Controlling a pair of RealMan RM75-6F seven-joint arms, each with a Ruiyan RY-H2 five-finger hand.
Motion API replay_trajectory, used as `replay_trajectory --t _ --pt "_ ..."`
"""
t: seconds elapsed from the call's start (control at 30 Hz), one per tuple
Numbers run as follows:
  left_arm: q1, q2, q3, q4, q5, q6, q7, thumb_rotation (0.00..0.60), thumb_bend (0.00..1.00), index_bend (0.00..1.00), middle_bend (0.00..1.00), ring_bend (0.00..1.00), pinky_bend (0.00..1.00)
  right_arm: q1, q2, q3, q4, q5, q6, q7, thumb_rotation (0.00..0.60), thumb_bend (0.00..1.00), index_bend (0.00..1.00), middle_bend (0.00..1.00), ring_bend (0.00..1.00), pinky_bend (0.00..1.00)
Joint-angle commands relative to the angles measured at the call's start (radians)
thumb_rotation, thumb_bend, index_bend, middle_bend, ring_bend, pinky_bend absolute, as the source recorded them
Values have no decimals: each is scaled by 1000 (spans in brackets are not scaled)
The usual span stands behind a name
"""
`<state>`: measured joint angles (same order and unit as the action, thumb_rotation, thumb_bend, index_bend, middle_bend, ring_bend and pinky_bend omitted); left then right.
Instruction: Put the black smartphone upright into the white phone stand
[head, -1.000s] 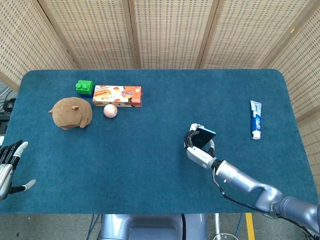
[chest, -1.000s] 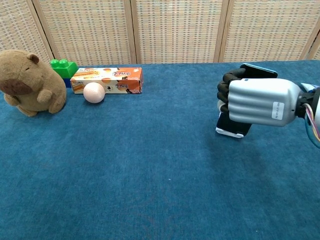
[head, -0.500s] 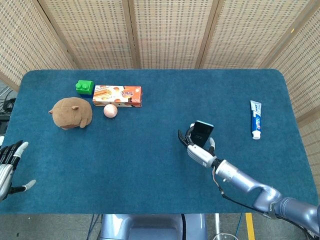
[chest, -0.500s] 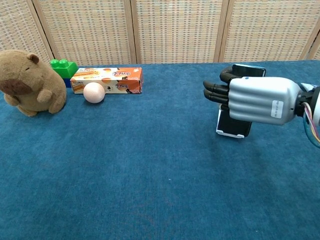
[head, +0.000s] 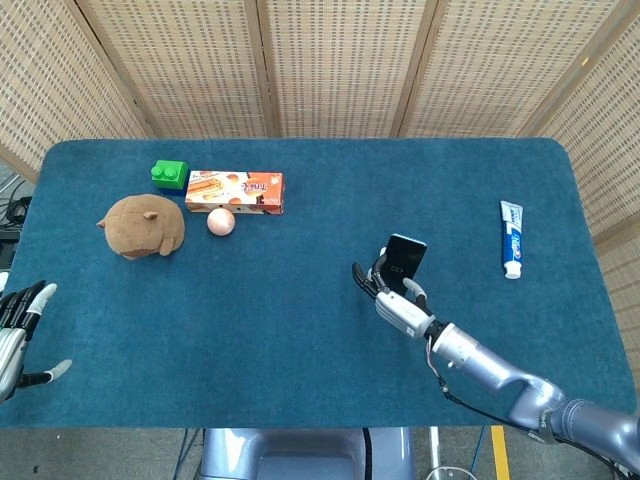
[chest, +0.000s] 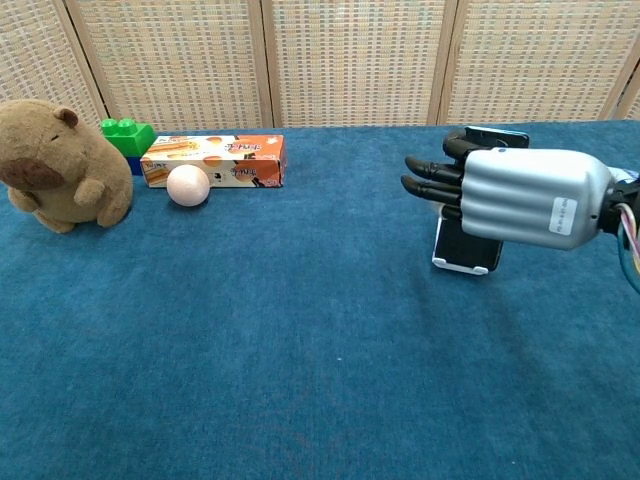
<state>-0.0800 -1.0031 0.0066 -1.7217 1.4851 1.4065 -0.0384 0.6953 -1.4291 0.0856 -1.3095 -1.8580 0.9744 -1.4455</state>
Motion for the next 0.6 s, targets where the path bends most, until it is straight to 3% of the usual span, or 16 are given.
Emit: replay_trajectory --t 0.03,0.13,0.2,0.33,0.4,0.43,0.5,0.6 --pt "0 2 -1 1 -1 0 -6 600 0 0 0 0 0 -28 40 3 -60 3 59 35 600 466 225 77 68 294" --pt "1 5 -2 3 -2 3 -15 600 0 0 0 0 0 -59 76 7 -115 10 126 90 600 466 225 77 68 294" --pt "7 11 -2 3 6 17 -32 600 0 0 0 0 0 -139 135 14 -214 36 293 278 600 466 225 77 68 294" --pt "14 14 1 9 23 36 -50 600 0 0 0 0 0 -226 179 3 -266 67 444 513 600 437 225 77 68 267" --pt "19 11 -1 14 33 53 -54 600 0 0 0 0 0 -300 188 -8 -308 120 545 696 600 286 222 73 56 212" --pt "21 9 -1 17 36 58 -55 600 0 0 0 0 0 -320 191 -14 -317 131 569 745 600 156 212 60 37 176" --pt "24 3 0 23 43 68 -56 600 0 0 0 0 0 -362 198 -27 -335 162 608 851 600 18 179 24 6 124" --pt "27 0 3 27 52 74 -58 600 0 0 0 0 0 -410 203 -44 -356 200 643 964 600 0 132 0 0 64"
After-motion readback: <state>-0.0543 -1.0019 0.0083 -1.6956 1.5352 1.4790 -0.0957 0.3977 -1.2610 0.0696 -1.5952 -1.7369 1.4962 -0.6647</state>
